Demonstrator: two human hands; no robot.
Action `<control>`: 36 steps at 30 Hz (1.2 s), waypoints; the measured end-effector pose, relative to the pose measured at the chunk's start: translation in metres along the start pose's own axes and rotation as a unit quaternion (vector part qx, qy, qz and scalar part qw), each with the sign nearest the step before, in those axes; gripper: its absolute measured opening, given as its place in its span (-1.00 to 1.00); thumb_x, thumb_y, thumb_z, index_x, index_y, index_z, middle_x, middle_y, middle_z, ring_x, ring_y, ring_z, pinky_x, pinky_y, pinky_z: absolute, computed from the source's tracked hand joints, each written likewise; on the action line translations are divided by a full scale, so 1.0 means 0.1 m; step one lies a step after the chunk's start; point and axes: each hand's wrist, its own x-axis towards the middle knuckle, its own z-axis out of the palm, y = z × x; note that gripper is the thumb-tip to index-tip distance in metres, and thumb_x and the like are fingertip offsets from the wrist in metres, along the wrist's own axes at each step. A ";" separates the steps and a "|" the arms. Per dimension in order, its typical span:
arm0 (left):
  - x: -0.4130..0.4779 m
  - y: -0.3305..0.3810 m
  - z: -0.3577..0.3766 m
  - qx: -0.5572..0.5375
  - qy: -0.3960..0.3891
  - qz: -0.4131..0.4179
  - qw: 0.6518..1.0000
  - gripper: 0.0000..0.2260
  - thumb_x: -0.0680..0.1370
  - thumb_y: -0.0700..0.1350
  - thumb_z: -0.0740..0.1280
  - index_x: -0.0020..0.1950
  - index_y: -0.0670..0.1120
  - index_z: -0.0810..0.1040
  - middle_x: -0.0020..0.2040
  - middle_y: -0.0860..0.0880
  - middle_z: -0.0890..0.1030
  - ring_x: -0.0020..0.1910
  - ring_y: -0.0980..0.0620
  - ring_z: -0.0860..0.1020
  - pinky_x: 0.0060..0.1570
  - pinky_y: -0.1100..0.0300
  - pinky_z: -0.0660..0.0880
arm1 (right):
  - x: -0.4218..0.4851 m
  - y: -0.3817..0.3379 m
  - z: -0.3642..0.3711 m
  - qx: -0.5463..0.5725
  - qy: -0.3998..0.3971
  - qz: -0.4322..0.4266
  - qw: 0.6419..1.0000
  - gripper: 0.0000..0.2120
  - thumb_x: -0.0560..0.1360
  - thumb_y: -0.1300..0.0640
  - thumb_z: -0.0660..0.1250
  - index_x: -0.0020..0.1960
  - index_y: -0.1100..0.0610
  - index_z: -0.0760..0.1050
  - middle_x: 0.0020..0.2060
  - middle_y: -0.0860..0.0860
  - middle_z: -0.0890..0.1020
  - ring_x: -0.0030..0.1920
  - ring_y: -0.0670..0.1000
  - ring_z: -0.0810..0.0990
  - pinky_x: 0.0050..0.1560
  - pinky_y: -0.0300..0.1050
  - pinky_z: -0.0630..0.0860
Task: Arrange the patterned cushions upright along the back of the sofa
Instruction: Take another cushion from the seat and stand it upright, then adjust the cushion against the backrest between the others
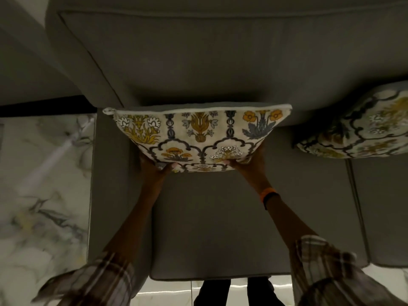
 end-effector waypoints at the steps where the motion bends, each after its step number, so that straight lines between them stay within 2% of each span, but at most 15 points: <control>1: -0.10 -0.01 0.03 -0.006 0.001 -0.027 1.000 0.06 0.26 -0.03 0.63 0.56 -0.12 0.03 0.48 0.08 0.16 0.40 0.25 0.18 0.27 0.63 0.18 | -0.09 0.03 -0.01 -0.014 0.009 0.010 1.000 0.14 0.24 0.09 0.73 0.64 0.08 0.15 0.55 0.04 0.38 0.53 -0.10 0.39 0.53 -0.09 0.39; 3: -0.36 -0.03 0.16 0.009 -0.038 -0.099 0.994 0.13 0.22 0.22 0.58 0.58 -0.07 0.00 0.56 0.01 0.13 0.51 0.05 0.16 0.40 0.37 0.16 | -0.33 0.12 -0.08 -0.070 0.016 0.060 0.996 0.17 0.30 -0.01 0.69 0.68 0.05 0.04 0.65 0.07 0.18 0.64 0.10 0.16 0.60 0.12 0.23; 5: -0.61 -0.05 0.36 0.090 -0.098 -0.126 0.983 0.05 0.33 0.17 0.53 0.59 -0.05 -0.06 0.60 -0.11 0.04 0.55 -0.15 0.12 0.48 0.01 0.18 | -0.52 0.27 -0.17 -0.152 0.011 0.089 0.984 0.15 0.35 -0.10 0.64 0.69 0.06 0.01 0.66 0.10 0.11 0.65 0.16 0.08 0.60 0.23 0.18; 6: -0.71 -0.07 0.47 0.141 -0.123 -0.113 0.976 0.00 0.37 0.14 0.51 0.59 -0.06 -0.07 0.59 -0.15 0.03 0.54 -0.19 0.12 0.46 -0.07 0.21 | -0.61 0.34 -0.24 -0.192 0.008 0.081 0.978 0.12 0.37 -0.13 0.62 0.69 0.07 0.02 0.65 0.12 0.12 0.65 0.17 0.08 0.60 0.26 0.17; 11: -1.09 -0.02 1.09 0.320 -0.239 0.004 0.917 -0.12 0.46 0.22 0.38 0.58 -0.09 -0.01 0.59 -0.16 0.08 0.56 -0.16 0.09 0.48 -0.08 0.22 | -0.82 0.72 -0.77 -0.313 -0.030 0.065 0.947 -0.01 0.47 -0.21 0.49 0.68 0.12 0.06 0.65 0.15 0.15 0.65 0.20 0.09 0.61 0.24 0.13; 15: -1.39 0.25 1.78 0.320 -0.304 0.037 0.896 -0.18 0.47 0.19 0.38 0.57 -0.02 0.03 0.59 -0.10 0.05 0.56 -0.10 0.08 0.47 -0.02 0.22 | -0.78 0.95 -1.46 -0.330 -0.032 0.075 0.941 -0.05 0.47 -0.16 0.49 0.67 0.12 0.09 0.62 0.16 0.20 0.62 0.23 0.17 0.56 0.27 0.23; 18: -1.58 0.54 2.41 0.286 -0.332 0.053 0.897 -0.20 0.48 0.15 0.39 0.58 -0.01 0.03 0.59 -0.09 0.05 0.56 -0.09 0.11 0.46 0.00 0.24 | -0.66 1.10 -2.22 -0.278 -0.007 0.098 0.956 -0.05 0.47 -0.10 0.52 0.67 0.11 0.09 0.62 0.14 0.20 0.61 0.21 0.17 0.55 0.25 0.26; 23: -1.60 1.22 3.54 0.185 -0.280 0.042 0.941 -0.04 0.39 0.07 0.52 0.58 0.00 -0.05 0.59 -0.09 0.05 0.55 -0.07 0.14 0.48 0.01 0.22 | -0.08 1.26 -3.64 -0.107 0.112 0.141 0.978 0.09 0.43 0.03 0.61 0.69 0.12 -0.04 0.66 0.11 0.12 0.64 0.17 0.14 0.61 0.11 0.19; 25: -1.50 1.59 3.91 0.112 -0.236 0.009 0.965 0.09 0.31 0.04 0.59 0.59 0.04 -0.10 0.61 -0.02 -0.02 0.56 -0.02 0.08 0.48 0.04 0.19 | 0.28 1.25 -4.14 -0.050 0.182 0.111 0.976 0.15 0.38 0.08 0.66 0.68 0.18 -0.04 0.65 0.15 0.14 0.64 0.17 0.16 0.63 0.09 0.16; 27: -1.33 1.87 4.26 0.036 -0.182 0.008 0.983 0.14 0.21 0.00 0.65 0.58 0.03 -0.03 0.60 0.00 0.04 0.55 0.02 0.11 0.45 0.07 0.24 | 0.66 1.29 -4.63 -0.034 0.202 0.070 0.976 0.20 0.32 0.09 0.69 0.68 0.20 -0.04 0.64 0.17 0.17 0.63 0.15 0.19 0.63 0.08 0.20; 30: -1.19 2.15 4.59 -0.006 -0.179 -0.010 0.984 0.06 0.20 0.07 0.63 0.55 -0.08 0.12 0.55 -0.10 0.23 0.51 -0.06 0.25 0.39 0.09 0.33 | 1.15 1.33 -5.14 -0.031 0.096 0.002 0.995 0.23 0.26 0.07 0.73 0.68 0.17 0.03 0.63 0.12 0.24 0.61 0.06 0.27 0.57 -0.13 0.30; 32: -1.21 2.29 4.70 -0.002 -0.163 -0.029 0.986 -0.07 0.26 0.12 0.59 0.49 -0.15 0.26 0.45 -0.17 0.39 0.43 -0.11 0.39 0.19 0.19 0.47 | 1.35 1.24 -5.28 -0.033 -0.004 -0.014 0.999 0.15 0.18 -0.12 0.73 0.62 0.15 0.26 0.52 0.08 0.47 0.52 0.02 0.45 0.49 -0.08 0.45; 33: -1.23 2.33 4.73 -0.012 -0.150 -0.030 0.988 -0.07 0.25 0.17 0.58 0.47 -0.16 0.28 0.42 -0.12 0.42 0.40 -0.05 0.42 0.15 0.25 0.47 | 1.41 1.21 -5.29 -0.037 -0.036 -0.010 0.999 0.14 0.13 -0.24 0.71 0.57 0.13 0.36 0.46 0.04 0.55 0.47 -0.02 0.51 0.44 -0.17 0.49; 35: -1.31 2.41 4.77 -0.051 -0.118 -0.028 0.991 -0.19 0.42 -0.03 0.51 0.53 -0.13 0.14 0.44 0.05 0.25 0.42 0.11 0.25 0.26 0.30 0.33 | 1.47 1.22 -5.29 -0.033 -0.044 -0.004 0.998 0.12 0.09 -0.33 0.69 0.54 0.05 0.42 0.40 -0.04 0.61 0.43 -0.08 0.54 0.34 -0.38 0.49; 36: -1.35 2.45 4.80 -0.073 -0.111 -0.034 0.991 -0.26 0.50 -0.17 0.41 0.56 -0.12 0.04 0.46 0.08 0.17 0.44 0.12 0.17 0.31 0.26 0.24 | 1.49 1.26 -5.29 -0.027 -0.039 0.000 0.999 0.12 0.08 -0.33 0.70 0.53 0.01 0.43 0.39 -0.08 0.62 0.43 -0.10 0.55 0.36 -0.33 0.50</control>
